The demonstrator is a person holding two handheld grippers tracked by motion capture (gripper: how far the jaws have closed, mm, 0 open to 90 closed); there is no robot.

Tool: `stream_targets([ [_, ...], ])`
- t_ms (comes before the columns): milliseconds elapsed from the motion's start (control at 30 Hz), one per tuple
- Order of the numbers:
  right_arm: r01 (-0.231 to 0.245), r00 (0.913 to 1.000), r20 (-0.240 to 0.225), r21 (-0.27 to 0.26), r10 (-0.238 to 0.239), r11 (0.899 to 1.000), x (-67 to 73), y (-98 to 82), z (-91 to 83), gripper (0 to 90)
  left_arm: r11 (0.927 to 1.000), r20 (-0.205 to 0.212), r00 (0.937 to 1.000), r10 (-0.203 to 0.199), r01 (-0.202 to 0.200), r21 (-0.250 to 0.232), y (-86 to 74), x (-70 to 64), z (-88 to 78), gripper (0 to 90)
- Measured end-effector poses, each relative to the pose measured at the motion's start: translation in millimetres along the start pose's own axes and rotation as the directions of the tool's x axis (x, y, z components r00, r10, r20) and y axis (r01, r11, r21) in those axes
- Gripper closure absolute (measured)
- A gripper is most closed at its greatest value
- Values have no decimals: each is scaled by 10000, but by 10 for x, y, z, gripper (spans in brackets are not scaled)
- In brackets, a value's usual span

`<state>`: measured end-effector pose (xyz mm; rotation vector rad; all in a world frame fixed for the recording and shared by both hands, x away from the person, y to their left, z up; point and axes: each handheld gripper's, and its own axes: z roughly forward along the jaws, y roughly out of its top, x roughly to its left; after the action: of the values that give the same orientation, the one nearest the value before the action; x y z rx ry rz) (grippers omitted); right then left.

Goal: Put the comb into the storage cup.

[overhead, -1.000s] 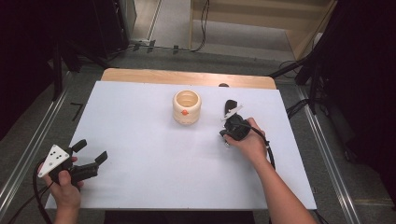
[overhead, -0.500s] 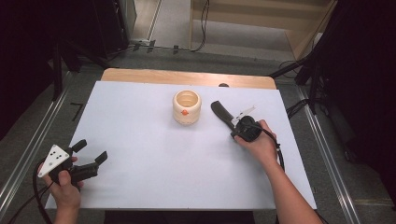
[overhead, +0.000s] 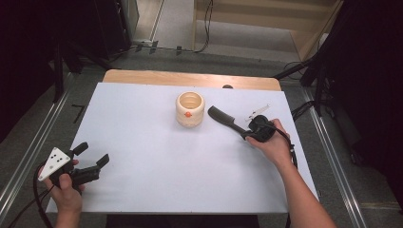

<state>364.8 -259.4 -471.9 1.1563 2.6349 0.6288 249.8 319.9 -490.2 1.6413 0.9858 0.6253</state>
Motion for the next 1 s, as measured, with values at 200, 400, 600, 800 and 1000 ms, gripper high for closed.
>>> stream_targets([
  [200, 296, 9990, -331, -65, -298, 9995, -10, 133, -122, 403, 10000, -1, 10000, 10, -10, 6, 0, -2, 0, 82],
  [400, -81, 9997, 252, 472, 69, 9989, -18, 311, -77, 0, 10000, -5, 10000, 11, -11, 31, 0, -3, 3, 82],
  [600, 217, 9997, 41, 1536, -226, 9879, -61, 434, 93, 0, 10000, -20, 10000, -3, 3, 6, 0, 0, -1, 82],
  [800, 152, 9991, 367, 1835, -224, 9829, -97, 476, 231, 240, 10000, 18, 10000, 0, 0, 3, 1, 5, 1, 81],
  [1000, 204, 9988, 389, 2176, -295, 9758, -106, 484, 321, 473, 10000, 25, 10000, -21, 21, -3, 1, 6, 1, 82],
])
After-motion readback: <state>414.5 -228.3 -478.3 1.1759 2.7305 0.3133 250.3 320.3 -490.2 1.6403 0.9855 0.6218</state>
